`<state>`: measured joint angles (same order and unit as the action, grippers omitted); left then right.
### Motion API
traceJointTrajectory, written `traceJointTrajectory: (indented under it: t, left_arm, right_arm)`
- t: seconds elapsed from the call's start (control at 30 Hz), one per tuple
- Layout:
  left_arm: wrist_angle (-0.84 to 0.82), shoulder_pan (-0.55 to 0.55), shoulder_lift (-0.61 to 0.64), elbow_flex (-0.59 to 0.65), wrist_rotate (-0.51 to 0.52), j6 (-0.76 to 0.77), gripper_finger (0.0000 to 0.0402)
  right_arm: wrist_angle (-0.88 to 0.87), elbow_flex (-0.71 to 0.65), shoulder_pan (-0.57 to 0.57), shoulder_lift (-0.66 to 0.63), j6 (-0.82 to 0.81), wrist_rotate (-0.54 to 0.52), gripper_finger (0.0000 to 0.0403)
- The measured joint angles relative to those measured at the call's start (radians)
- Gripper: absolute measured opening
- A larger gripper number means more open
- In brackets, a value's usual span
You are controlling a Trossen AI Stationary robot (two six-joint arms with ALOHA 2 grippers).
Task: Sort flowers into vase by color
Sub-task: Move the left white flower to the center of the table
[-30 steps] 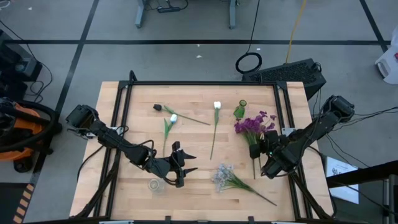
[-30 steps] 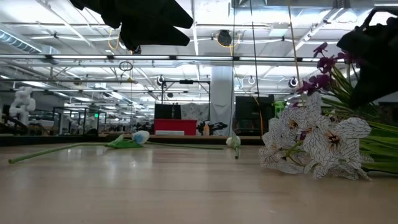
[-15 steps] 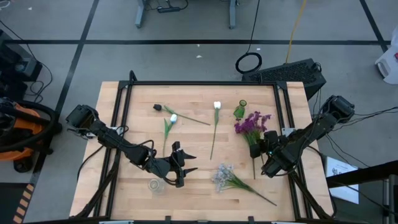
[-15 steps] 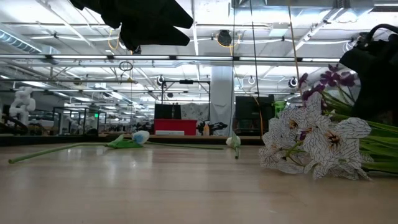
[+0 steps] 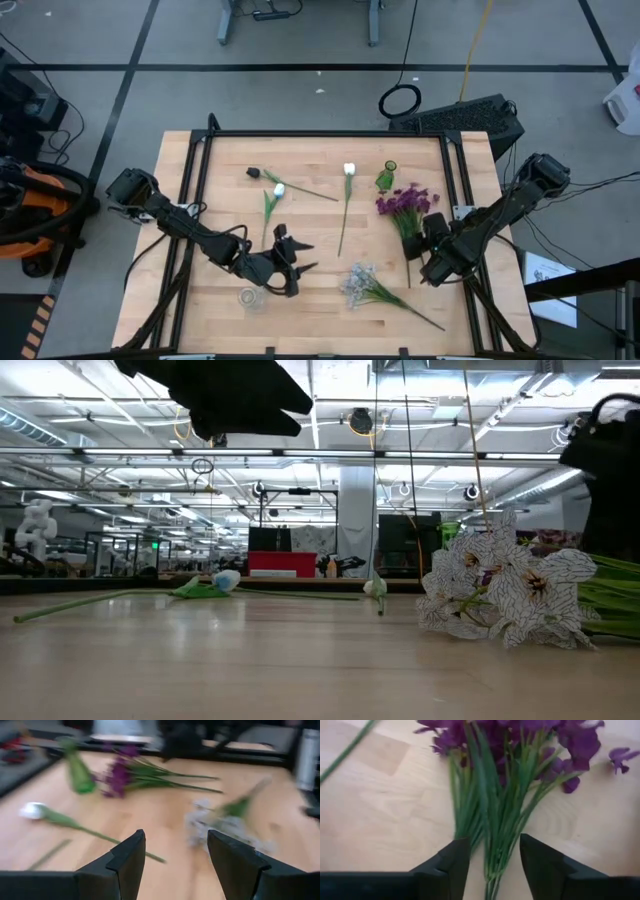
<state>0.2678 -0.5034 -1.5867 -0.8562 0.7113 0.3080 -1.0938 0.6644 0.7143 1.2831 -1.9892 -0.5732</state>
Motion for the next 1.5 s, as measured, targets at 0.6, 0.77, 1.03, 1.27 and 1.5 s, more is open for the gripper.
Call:
traceJointTrajectory:
  t: [0.6,0.77,1.03,1.27,1.5]
  left_arm:
    - [-0.464,0.172,0.008,0.0,0.056,0.494,0.0218]
    - [-0.714,0.271,0.008,0.0,-0.08,0.706,0.0218]
    - [-0.986,0.312,0.008,0.0,-0.185,0.936,0.0218]
    - [-1.058,0.312,0.008,0.0,-0.237,0.996,0.0218]
    - [-1.027,0.304,0.001,0.0,-0.242,0.996,0.0218]
  right_arm:
    - [0.234,0.214,0.0,0.004,0.625,-0.484,0.0187]
    - [0.361,0.214,0.0,0.006,0.789,-0.536,0.0187]
    - [0.416,0.214,0.0,0.039,0.857,-0.532,0.0187]
    - [0.433,0.214,0.0,0.074,0.851,-0.53,0.0187]
    - [0.443,0.214,0.0,0.087,0.846,-0.527,0.0187]
